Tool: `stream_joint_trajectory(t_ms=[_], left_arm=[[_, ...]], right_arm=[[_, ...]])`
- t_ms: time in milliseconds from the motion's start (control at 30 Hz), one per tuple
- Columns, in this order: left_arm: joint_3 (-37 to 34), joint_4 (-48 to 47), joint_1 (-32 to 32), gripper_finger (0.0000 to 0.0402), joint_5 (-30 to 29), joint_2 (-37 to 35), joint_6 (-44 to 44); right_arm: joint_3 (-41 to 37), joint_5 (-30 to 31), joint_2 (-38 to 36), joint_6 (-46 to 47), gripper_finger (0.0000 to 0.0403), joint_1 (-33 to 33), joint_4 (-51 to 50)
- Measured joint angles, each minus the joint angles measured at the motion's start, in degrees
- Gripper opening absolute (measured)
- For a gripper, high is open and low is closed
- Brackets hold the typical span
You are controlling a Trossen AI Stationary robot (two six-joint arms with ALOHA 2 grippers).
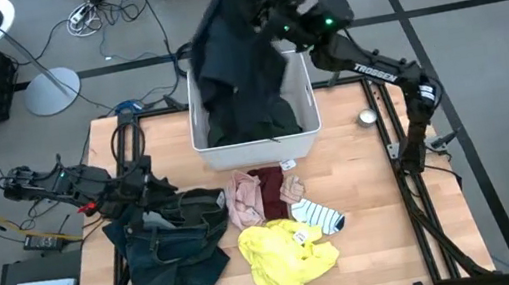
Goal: Sort clothes
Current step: Put the dark blue shorts into the white bin
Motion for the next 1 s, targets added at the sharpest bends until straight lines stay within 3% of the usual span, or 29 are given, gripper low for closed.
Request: stream_joint_trajectory(t_ms=[100, 267, 467, 767, 867, 1000], left_arm=[[0.00, -0.26, 0.00, 0.0131, 0.80, 0.00, -0.11], [0.00, -0.24, -0.02, 0.0131, 0.95, 0.00, -0.15], [0.00, -0.26, -0.02, 0.0131, 0.95, 0.00, -0.17], [0.00, -0.59, -0.02, 0.0131, 0.93, 0.00, -0.20], [0.00, -0.60, -0.02, 0.0131, 0.92, 0.00, -0.20], [0.00, -0.57, -0.02, 0.0131, 0.56, 0.00, -0.22]], right_arm=[[0.00, 0.24, -1.17, -1.00, 0.0000, 0.47, -14.02], [0.00, 5.51, -4.01, -2.54, 0.0000, 0.84, -35.00], [0.00, 14.81, -8.18, -6.50, 0.0000, 2.76, -50.33], [0.04, 46.56, -15.55, -6.30, 0.0000, 8.64, -70.77], [0.04, 47.73, -15.59, -5.47, 0.0000, 9.83, -72.57], [0.11, 40.73, -12.81, -5.07, 0.0000, 10.10, -70.31]])
